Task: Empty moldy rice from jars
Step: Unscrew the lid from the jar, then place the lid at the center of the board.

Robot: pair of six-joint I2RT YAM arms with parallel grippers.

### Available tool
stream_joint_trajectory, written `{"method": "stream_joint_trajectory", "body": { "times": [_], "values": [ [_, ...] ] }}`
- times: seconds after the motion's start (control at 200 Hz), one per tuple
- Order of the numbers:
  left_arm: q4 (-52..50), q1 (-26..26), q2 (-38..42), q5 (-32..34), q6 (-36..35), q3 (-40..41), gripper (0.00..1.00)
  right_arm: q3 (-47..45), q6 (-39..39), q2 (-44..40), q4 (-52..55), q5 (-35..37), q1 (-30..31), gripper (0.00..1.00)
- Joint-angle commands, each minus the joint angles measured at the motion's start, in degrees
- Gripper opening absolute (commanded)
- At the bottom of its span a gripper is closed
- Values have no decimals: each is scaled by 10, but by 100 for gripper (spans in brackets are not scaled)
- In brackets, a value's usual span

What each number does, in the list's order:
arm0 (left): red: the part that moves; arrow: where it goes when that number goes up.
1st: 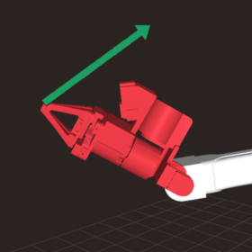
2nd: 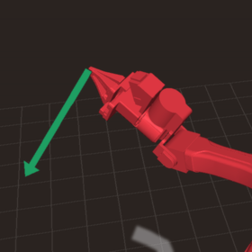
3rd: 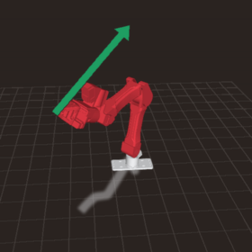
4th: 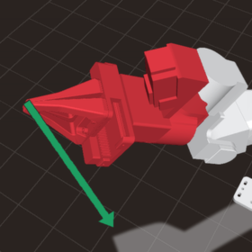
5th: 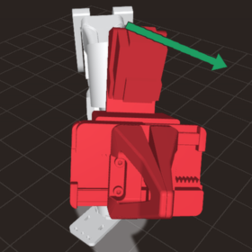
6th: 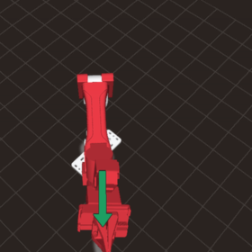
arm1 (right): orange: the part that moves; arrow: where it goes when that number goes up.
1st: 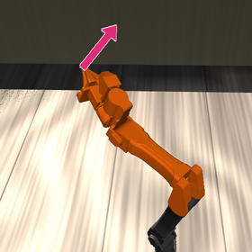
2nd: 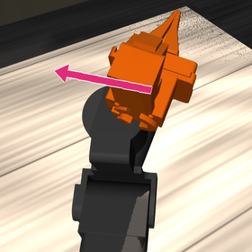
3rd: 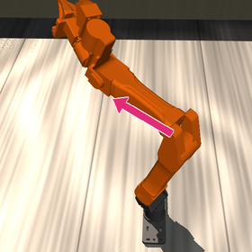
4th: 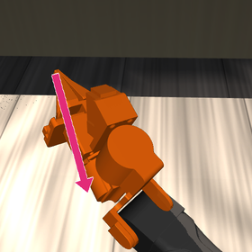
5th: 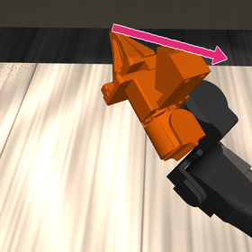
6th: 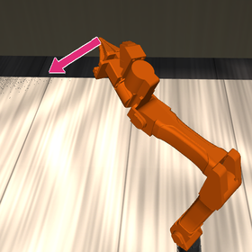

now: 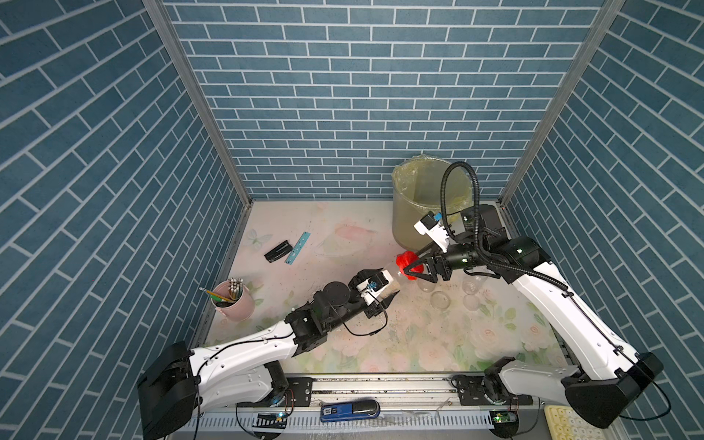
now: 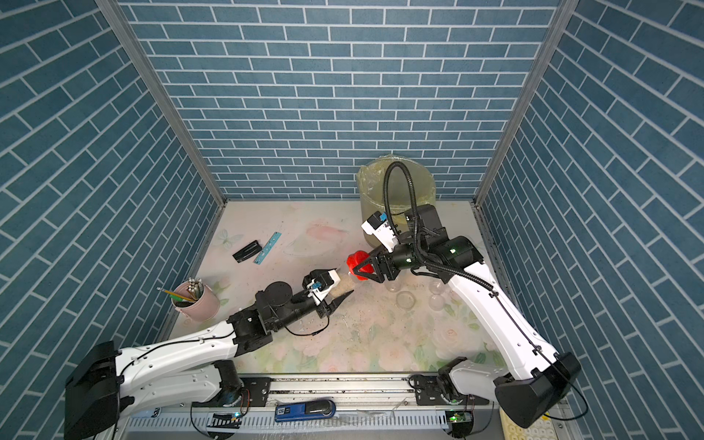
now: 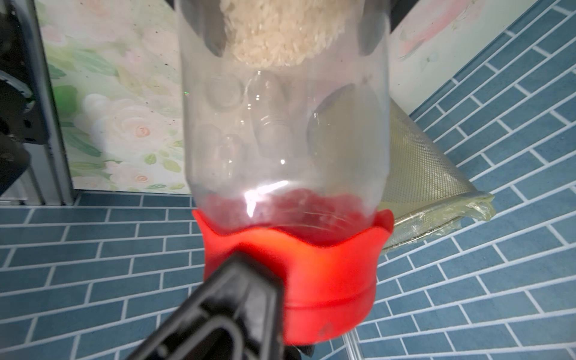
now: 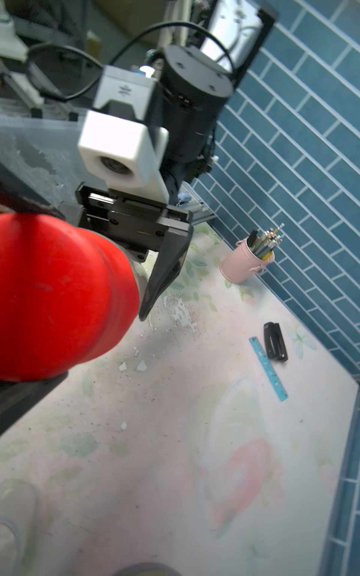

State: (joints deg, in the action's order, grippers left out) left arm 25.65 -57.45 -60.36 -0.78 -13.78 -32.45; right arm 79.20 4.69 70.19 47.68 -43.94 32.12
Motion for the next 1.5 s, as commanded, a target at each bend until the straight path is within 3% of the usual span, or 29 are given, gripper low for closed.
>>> {"method": "stream_joint_trajectory", "body": {
  "times": [0.0, 0.365, 0.565, 0.8, 0.985, 1.325, 1.495],
  "values": [
    [17, 10, 15, 4, 25, 13, 35, 4, 212, 1, 53, -36, -8, 3],
    [32, 12, 11, 24, 10, 43, 32, 96, 359, 69, 170, -49, -30, 0],
    [48, 11, 8, 47, 9, 55, 32, 123, 363, 76, 186, -50, -34, 0],
    [39, 17, 45, 98, 17, 85, 32, 24, 270, 3, 76, -29, -34, 0],
    [-33, 17, 123, 149, 37, 102, 32, -50, 112, -5, 24, 9, -25, 0],
    [-144, 17, 263, 259, 107, 131, 36, -221, -131, -14, -162, 282, 76, 1],
    [-143, 17, 293, 288, 90, 149, 37, -246, -197, 50, -228, 382, 120, 3]
  ]
}}
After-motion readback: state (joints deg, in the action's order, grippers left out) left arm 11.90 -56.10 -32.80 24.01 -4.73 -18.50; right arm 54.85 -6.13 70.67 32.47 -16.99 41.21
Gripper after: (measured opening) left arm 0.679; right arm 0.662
